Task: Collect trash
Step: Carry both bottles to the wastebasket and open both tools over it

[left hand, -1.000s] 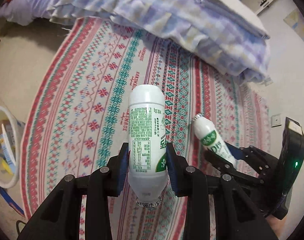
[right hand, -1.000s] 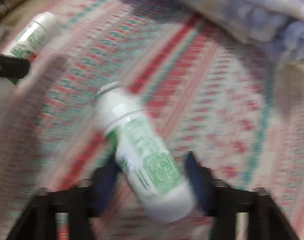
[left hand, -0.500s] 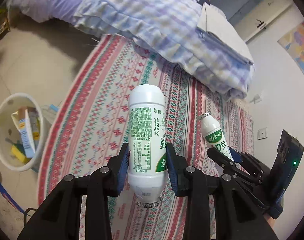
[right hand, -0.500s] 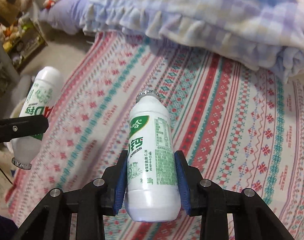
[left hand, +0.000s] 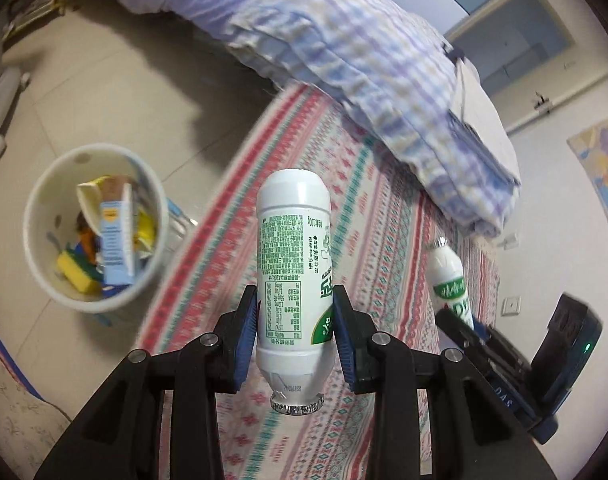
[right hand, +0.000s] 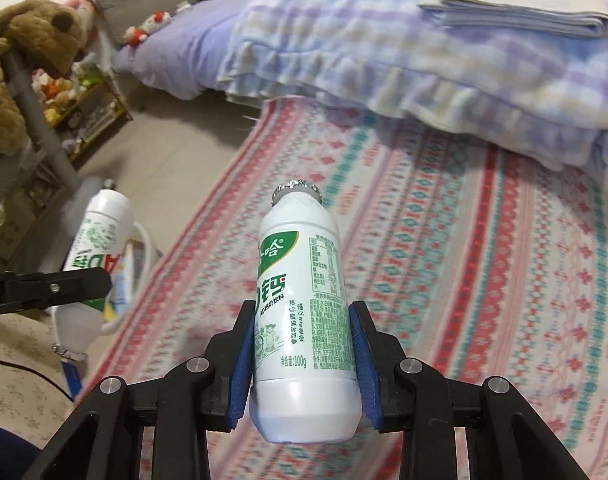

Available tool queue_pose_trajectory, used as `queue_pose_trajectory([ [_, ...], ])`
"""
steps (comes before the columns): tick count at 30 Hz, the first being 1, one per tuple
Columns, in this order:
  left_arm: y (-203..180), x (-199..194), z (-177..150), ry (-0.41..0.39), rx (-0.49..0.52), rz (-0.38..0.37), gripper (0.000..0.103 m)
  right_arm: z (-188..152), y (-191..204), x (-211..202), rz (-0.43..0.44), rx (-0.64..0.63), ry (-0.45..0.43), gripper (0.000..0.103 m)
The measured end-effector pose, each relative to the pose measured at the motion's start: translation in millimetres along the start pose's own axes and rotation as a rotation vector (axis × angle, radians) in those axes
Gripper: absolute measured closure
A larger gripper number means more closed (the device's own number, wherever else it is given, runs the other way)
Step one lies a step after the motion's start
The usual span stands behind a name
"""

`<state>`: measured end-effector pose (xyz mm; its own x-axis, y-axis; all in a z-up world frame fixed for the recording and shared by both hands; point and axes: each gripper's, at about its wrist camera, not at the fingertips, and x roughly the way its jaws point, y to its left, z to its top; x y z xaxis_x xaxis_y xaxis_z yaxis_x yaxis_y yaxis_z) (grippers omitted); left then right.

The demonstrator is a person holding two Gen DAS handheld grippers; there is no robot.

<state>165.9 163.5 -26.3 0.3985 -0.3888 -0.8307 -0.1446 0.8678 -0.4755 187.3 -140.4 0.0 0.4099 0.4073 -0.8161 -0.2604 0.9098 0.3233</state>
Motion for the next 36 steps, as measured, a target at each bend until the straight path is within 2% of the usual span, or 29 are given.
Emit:
queue_pose_trajectory([
  [8, 82.2, -29.6, 24.7, -0.054, -0.125, -0.003, 0.065, -0.6, 31.0, 10.4, 0.06, -0.025, 0.011, 0.063],
  [15, 147.1, -35.5, 36.0, -0.07, -0.219, 0.051, 0.065, -0.6, 53.8, 26.2, 0.09, -0.056, 0.037, 0.063],
  [27, 192.4, 8.9, 39.8, 0.029, -0.286, 0.118, 0.065, -6.4, 102.3, 68.6, 0.21, -0.05, 0.107, 0.063],
  [31, 203.8, 23.0, 40.3, 0.061, -0.331, 0.12, 0.065, -9.9, 120.2, 79.4, 0.214, -0.084, 0.128, 0.063],
  [36, 213.7, 31.6, 43.7, 0.062, -0.365, 0.133, 0.065, -10.9, 126.0, 88.4, 0.219, -0.087, 0.143, 0.063],
])
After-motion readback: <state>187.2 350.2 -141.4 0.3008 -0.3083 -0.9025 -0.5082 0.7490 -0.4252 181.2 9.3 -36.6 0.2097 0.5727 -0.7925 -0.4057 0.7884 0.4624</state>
